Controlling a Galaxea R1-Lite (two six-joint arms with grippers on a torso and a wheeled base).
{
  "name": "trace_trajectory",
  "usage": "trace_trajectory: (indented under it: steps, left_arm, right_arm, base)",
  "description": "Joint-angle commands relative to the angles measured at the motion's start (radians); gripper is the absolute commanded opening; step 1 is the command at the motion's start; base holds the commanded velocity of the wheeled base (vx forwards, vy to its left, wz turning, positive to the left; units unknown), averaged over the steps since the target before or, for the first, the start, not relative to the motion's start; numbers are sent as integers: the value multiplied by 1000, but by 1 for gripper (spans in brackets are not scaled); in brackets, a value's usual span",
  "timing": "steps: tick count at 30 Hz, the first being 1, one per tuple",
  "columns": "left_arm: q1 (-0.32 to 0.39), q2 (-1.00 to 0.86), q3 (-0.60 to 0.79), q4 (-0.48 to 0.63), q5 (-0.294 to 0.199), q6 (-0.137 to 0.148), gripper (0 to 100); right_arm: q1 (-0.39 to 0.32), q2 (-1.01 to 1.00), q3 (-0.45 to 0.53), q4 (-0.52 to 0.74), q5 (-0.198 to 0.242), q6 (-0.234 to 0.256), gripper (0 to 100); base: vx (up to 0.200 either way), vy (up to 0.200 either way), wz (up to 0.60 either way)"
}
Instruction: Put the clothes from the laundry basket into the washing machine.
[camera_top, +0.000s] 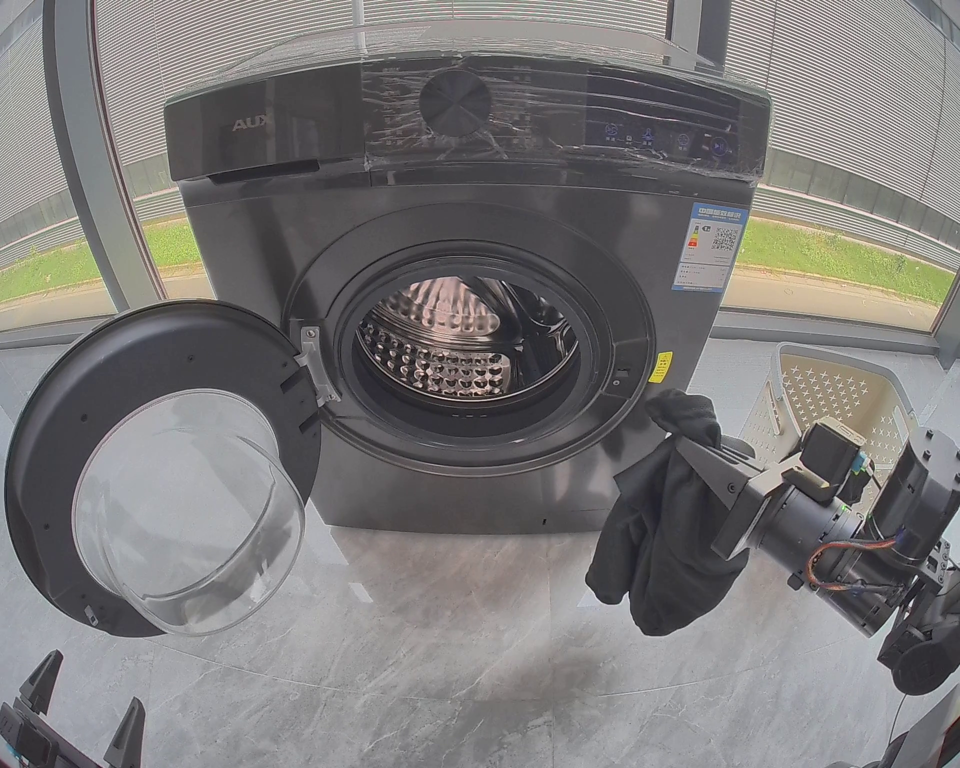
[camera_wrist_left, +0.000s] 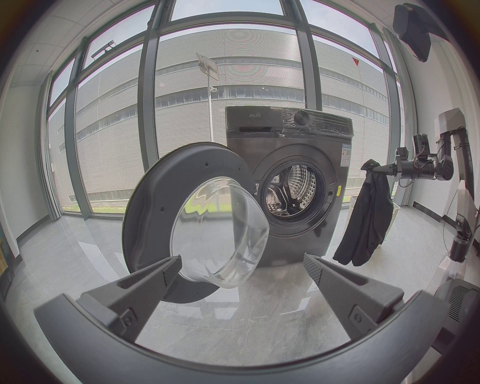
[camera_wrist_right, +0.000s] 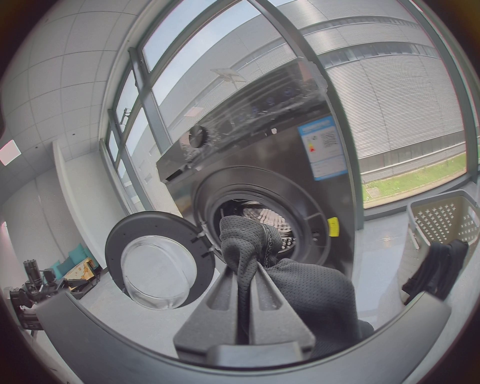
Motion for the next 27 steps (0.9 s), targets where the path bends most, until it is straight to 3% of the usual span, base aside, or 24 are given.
trace_trajectory:
  steps: [1, 4, 8, 14, 16, 19, 20, 21, 25, 26, 27]
  left_arm:
    - [0, -18, 18, 1, 1, 1, 100]
    - [0, -18, 18, 0, 0, -1, 100]
    - [0, -18, 18, 0, 1, 1, 100]
    - [2, -18, 18, 0, -3, 5, 100]
    - [3, -18, 12, -13, -26, 15, 100]
    - [5, 10, -133, -50, -109, -8, 100]
    - [5, 10, -133, -50, -109, -8, 100]
    - [3, 82, -219, -50, -166, -4, 100]
    - [-6, 223, -252, -51, -310, -1, 100]
    - [-6, 337, -249, -57, -399, -4, 100]
    - [-6, 363, -248, -60, -416, -4, 100]
  right_arm:
    - [48, 2, -45, -1, 2, -24, 0]
    - [50, 2, -71, 0, 22, -41, 0]
    - [53, 5, -59, -1, 106, -52, 0]
    - [76, 59, -40, -17, 117, -50, 0]
    - [100, 66, -34, -47, 121, -50, 0]
    - [150, 71, -37, -90, 137, -53, 0]
    - [150, 71, -37, -90, 137, -53, 0]
    - [166, 91, -54, -95, 155, -53, 0]
    - [209, 141, -93, -98, 173, -47, 0]
    - [226, 166, -106, -98, 178, -42, 0]
    - [229, 171, -109, -98, 178, -42, 0]
  base:
    - [0, 0, 0]
    - [0, 0, 0]
    - [0, 0, 0]
    - [0, 0, 0]
    - [0, 0, 0]
    - [0, 0, 0]
    - [0, 0, 0]
    - [0, 0, 0]
    - [0, 0, 0]
    - [0, 0, 0]
    - [0, 0, 0]
